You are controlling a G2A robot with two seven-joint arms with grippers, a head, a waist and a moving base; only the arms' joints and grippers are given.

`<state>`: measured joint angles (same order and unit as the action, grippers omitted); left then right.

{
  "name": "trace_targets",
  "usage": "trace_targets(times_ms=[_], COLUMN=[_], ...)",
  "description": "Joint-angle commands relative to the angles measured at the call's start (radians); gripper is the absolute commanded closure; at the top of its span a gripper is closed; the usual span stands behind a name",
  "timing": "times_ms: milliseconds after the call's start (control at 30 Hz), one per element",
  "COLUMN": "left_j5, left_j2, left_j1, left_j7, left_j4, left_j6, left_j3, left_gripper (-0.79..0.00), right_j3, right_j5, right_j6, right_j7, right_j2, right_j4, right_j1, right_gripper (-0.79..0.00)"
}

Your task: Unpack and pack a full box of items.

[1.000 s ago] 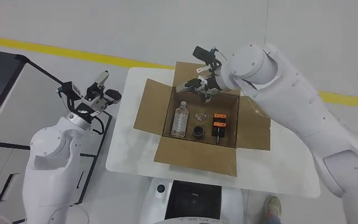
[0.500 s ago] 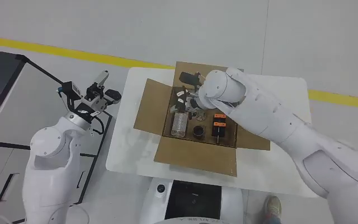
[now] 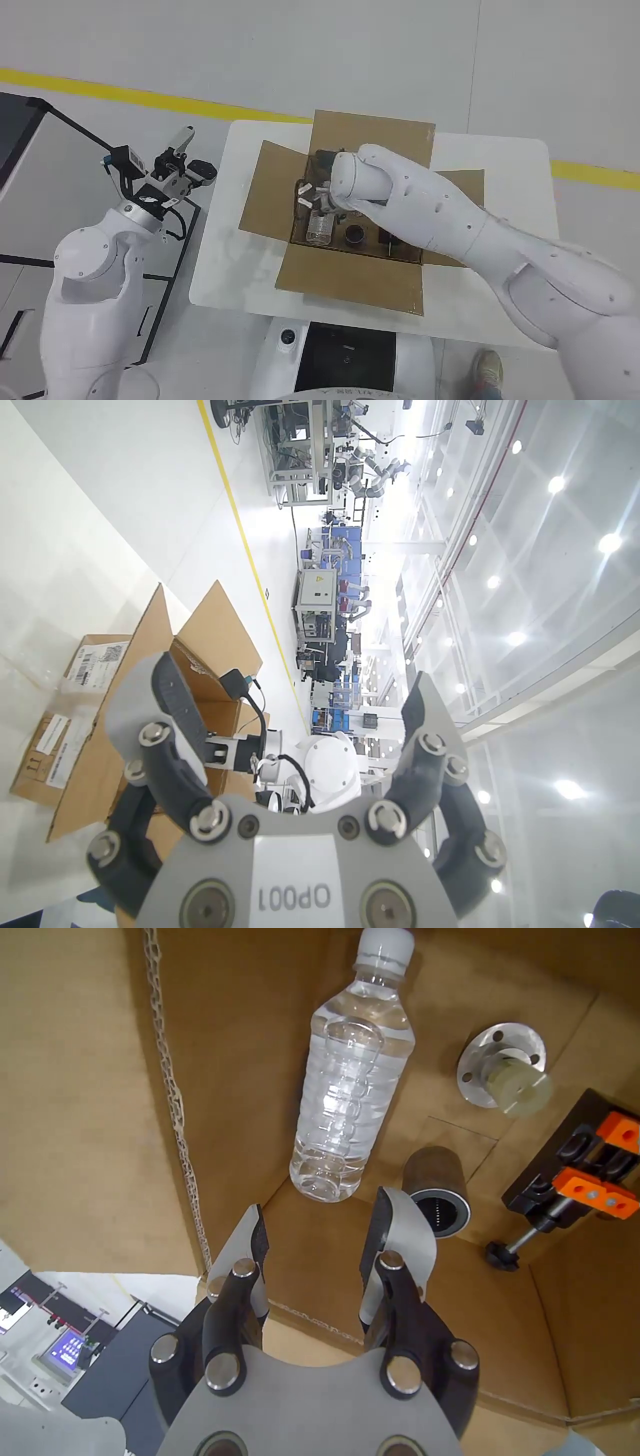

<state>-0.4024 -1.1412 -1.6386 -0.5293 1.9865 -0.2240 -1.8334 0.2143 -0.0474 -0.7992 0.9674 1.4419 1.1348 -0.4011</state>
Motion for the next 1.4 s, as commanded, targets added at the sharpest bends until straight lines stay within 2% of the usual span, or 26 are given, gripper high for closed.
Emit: trace_targets(times_ms=[0,233,433,533,833,900,1200,1267,1333,1367], left_j5=[0.0,0.0,0.0,0.0,0.0,0.0,0.0,0.0,0.0,0.0], left_j2=[0.0,0.0,0.0,0.0,0.0,0.0,0.0,0.0,0.0,0.0], left_j1=[0.0,0.0,0.0,0.0,0.0,0.0,0.0,0.0,0.0,0.0], left_j7=[0.0,0.0,0.0,0.0,0.0,0.0,0.0,0.0,0.0,0.0], left_j4=[0.0,0.0,0.0,0.0,0.0,0.0,0.0,0.0,0.0,0.0], left_j6=[0.0,0.0,0.0,0.0,0.0,0.0,0.0,0.0,0.0,0.0], left_j3=[0.0,0.0,0.0,0.0,0.0,0.0,0.0,0.0,0.0,0.0], left_gripper=[-0.785,-0.785,-0.785,-0.785,-0.785,-0.785,-0.785,-0.785,-0.785,-0.785], right_j3=[-0.015,-0.044,-0.044,-0.041,-0.03,-0.031,-0.026,-0.025,-0.023,-0.022], right_j5=[-0.018,-0.059,-0.091,-0.096,-0.098,-0.102,-0.119,-0.125,-0.131,-0.135], right_j6=[-0.021,-0.043,-0.036,-0.041,-0.012,-0.006,0.036,0.043,0.056,0.061], right_j7=[-0.014,-0.049,-0.082,-0.106,-0.161,-0.165,-0.167,-0.166,-0.165,-0.165], right_j2=[0.019,0.086,0.139,0.163,0.226,0.24,0.295,0.305,0.314,0.318], right_j4=[-0.022,-0.108,-0.194,-0.232,-0.357,-0.386,-0.485,-0.505,-0.525,-0.535], right_j1=[-0.002,-0.013,-0.041,-0.054,-0.088,-0.091,-0.1,-0.101,-0.102,-0.102], right_gripper=[-0.4,-0.443,-0.437,-0.391,-0.391,-0.419,-0.431,-0.449,-0.539,-0.536])
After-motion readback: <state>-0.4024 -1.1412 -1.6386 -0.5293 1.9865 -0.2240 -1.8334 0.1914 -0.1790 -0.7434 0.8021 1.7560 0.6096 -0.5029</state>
